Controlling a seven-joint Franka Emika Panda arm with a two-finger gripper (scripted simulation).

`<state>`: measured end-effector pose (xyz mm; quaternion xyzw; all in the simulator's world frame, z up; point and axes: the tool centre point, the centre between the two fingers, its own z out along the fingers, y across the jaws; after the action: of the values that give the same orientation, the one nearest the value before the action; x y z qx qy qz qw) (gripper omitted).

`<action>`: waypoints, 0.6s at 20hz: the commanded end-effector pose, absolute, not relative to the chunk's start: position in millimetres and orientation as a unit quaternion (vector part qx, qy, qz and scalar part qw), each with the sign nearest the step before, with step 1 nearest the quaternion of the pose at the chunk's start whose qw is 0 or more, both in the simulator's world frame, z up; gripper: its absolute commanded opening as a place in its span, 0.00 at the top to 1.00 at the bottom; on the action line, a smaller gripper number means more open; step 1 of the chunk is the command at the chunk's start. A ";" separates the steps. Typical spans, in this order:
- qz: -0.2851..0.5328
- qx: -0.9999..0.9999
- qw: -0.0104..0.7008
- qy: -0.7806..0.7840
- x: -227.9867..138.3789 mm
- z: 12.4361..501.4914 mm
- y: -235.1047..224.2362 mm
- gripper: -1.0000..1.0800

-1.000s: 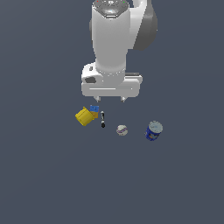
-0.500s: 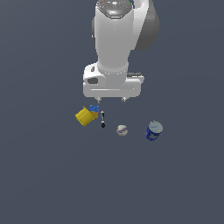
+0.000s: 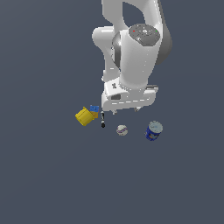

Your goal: Pick up a designated object from a clutter of objects.

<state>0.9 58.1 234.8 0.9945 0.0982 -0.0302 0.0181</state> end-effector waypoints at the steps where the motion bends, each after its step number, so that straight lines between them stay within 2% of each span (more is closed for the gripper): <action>1: -0.026 0.991 0.019 0.132 5.5 216.4 85.2 0.04; 7: -0.012 0.975 0.014 0.221 7.9 167.9 158.8 0.04; 12: -0.005 0.963 0.006 0.269 2.4 140.7 201.5 0.04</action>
<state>3.8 189.8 148.1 0.9667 0.2557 -0.0076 0.0085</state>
